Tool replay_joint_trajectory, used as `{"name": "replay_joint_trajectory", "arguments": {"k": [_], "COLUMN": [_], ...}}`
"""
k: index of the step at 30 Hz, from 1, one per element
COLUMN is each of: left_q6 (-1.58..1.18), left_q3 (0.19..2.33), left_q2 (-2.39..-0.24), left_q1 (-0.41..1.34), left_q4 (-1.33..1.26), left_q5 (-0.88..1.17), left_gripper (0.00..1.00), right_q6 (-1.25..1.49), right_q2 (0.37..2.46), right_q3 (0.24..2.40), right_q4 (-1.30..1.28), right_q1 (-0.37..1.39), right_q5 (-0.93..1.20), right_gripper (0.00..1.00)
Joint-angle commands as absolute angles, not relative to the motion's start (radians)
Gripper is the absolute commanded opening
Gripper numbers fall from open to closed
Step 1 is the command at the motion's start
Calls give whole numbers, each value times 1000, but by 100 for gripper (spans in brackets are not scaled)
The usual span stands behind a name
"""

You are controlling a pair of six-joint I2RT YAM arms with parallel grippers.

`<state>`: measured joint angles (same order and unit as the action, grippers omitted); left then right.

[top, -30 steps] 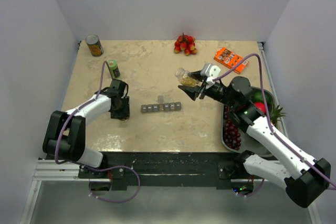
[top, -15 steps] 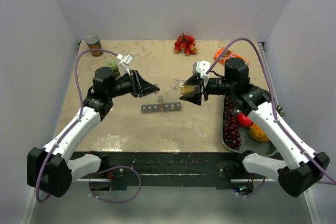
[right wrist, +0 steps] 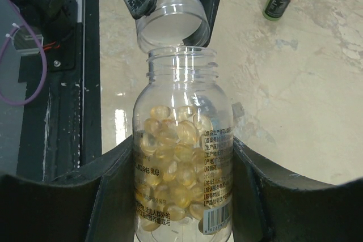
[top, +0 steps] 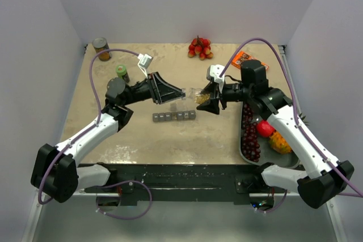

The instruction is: Sort the pills into containers

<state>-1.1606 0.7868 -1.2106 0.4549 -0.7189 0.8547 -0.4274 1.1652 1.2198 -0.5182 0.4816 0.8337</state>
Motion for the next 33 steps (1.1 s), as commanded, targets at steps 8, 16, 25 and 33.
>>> {"name": "replay_joint_trajectory", "arguments": {"k": [8, 16, 25, 33], "left_q6": [-1187, -1085, -787, -660], "left_q3": [796, 894, 1083, 1161], "left_q2": [-1249, -1288, -1351, -1391], "left_q1": [503, 505, 506, 515], "left_q4": [-809, -628, -132, 80], "left_q5": [835, 905, 971, 933], "left_gripper": [6, 5, 4, 3], "right_q6": [-457, -543, -634, -571], "right_q2": [1229, 1235, 1249, 1239], "right_q3": [1278, 1296, 1331, 1319], "right_q4": [-580, -652, -696, -657], "right_q1": [477, 486, 543, 551], "right_q5": [914, 873, 756, 775], "right_gripper": [0, 0, 0, 0]}}
